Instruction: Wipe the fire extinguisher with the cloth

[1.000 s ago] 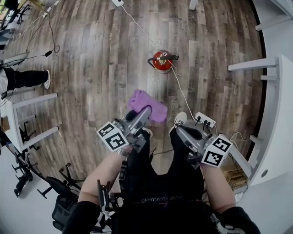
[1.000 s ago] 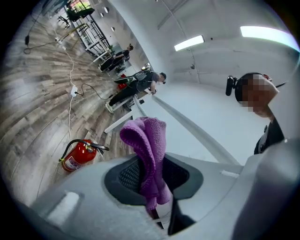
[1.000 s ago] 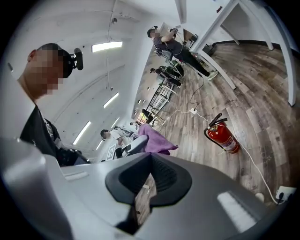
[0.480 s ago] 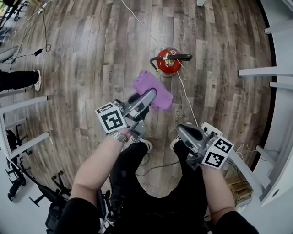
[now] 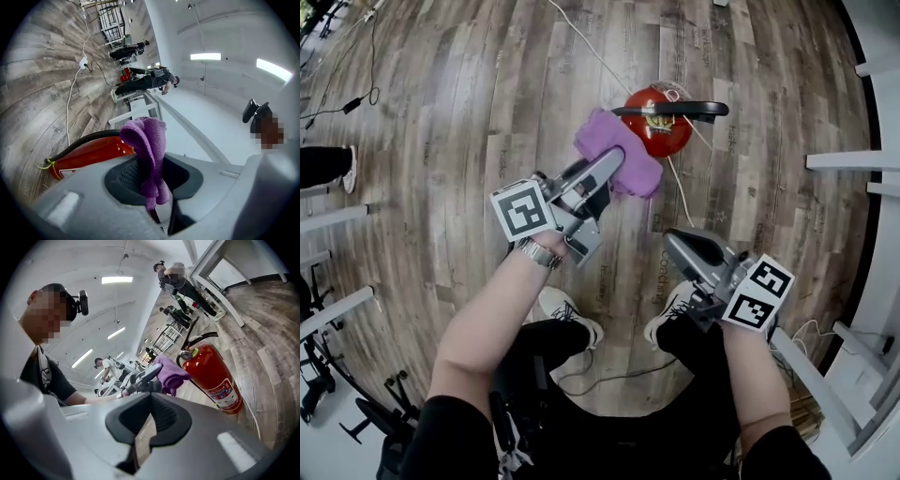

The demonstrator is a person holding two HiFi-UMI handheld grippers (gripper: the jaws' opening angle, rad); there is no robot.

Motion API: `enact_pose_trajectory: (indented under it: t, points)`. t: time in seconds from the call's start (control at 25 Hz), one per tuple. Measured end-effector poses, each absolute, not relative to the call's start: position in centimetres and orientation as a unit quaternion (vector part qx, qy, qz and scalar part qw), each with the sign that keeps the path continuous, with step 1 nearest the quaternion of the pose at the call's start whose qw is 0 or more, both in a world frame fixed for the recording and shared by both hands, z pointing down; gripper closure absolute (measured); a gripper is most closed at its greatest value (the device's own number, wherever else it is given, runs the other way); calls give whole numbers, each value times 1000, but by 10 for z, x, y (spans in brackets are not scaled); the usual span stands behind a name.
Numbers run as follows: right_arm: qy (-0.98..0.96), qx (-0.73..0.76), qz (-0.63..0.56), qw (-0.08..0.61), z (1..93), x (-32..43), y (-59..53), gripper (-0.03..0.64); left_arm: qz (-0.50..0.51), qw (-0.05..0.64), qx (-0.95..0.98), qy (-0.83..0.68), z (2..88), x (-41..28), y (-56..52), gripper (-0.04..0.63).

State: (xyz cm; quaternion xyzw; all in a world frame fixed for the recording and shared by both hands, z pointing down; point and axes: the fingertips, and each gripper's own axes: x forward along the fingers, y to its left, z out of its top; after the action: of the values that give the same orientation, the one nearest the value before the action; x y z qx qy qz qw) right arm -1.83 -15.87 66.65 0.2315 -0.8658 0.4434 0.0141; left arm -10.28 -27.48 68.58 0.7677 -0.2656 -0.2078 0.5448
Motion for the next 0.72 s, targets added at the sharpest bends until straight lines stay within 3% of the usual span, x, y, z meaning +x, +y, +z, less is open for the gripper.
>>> enact_pose_trajectory:
  t: [0.28, 0.44, 0.72]
  points:
    - [-887, 184, 422, 39, 702, -19, -168, 614, -229, 551, 767, -237, 747, -99, -283, 505]
    - [-869, 199, 454, 15, 707, -9, -197, 614, -259, 533, 773, -226, 764, -101, -287, 505]
    - [-899, 194, 391, 29, 704, -13, -216, 614, -237, 558, 747, -275, 846, -109, -286, 506]
